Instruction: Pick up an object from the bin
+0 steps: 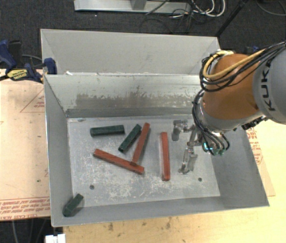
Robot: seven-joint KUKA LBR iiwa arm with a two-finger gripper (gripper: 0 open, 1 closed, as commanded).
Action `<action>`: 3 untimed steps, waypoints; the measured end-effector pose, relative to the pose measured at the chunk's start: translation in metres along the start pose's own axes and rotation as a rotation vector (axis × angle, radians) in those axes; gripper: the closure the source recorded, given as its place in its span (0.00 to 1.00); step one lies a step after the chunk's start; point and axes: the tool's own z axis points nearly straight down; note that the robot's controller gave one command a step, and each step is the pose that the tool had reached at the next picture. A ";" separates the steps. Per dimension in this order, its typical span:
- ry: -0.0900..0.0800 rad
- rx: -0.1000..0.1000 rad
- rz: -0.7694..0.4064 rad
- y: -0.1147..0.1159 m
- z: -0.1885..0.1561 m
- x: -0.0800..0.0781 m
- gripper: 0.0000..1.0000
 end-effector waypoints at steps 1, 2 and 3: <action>-0.007 0.001 -0.376 0.011 0.092 -0.069 0.00; -0.009 0.001 -0.375 0.011 0.090 -0.070 1.00; -0.017 0.005 -0.542 0.018 -0.060 -0.046 1.00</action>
Offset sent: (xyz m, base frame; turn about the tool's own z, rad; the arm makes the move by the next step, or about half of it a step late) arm 0.0685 0.0099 -0.0909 -0.3776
